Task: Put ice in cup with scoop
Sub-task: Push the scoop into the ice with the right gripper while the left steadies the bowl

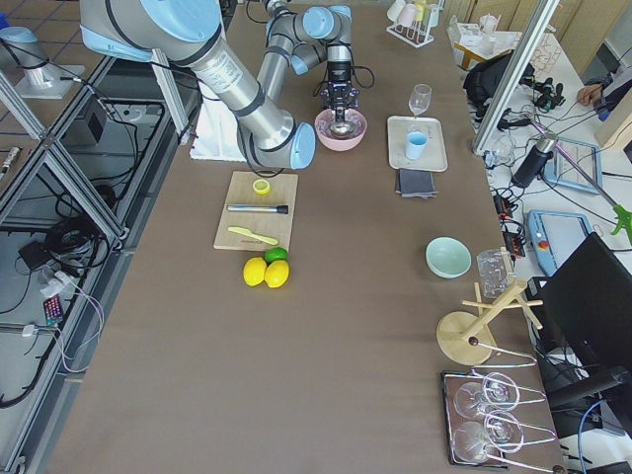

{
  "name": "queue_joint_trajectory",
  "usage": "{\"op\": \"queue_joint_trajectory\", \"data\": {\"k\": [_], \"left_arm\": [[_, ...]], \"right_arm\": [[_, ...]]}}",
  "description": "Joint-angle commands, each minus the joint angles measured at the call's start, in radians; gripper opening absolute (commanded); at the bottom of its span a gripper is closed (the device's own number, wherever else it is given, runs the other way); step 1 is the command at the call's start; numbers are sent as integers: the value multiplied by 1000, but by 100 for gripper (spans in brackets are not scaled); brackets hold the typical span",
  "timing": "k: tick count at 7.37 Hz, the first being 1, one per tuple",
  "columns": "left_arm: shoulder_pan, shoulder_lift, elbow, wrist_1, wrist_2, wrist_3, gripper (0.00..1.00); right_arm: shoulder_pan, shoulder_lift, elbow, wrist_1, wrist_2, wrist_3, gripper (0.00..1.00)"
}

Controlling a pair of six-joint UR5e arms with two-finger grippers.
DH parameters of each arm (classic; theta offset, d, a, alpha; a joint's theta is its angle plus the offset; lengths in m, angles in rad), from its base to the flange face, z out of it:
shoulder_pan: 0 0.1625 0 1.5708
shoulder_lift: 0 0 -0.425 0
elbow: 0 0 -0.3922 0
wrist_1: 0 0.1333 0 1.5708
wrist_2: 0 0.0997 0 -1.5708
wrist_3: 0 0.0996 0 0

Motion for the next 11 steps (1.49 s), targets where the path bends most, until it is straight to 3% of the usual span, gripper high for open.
{"op": "queue_joint_trajectory", "data": {"k": [1, 3, 11], "left_arm": [[-1, 0, 0, -1, 0, 0, 99], [-1, 0, 0, -1, 0, 0, 99], [-1, 0, 0, 1, 0, 0, 99]], "right_arm": [[-22, -34, 5, 93, 4, 2, 0], [-24, -72, 53, 136, 7, 3, 0], [-24, -345, 213, 510, 19, 22, 0]]}}
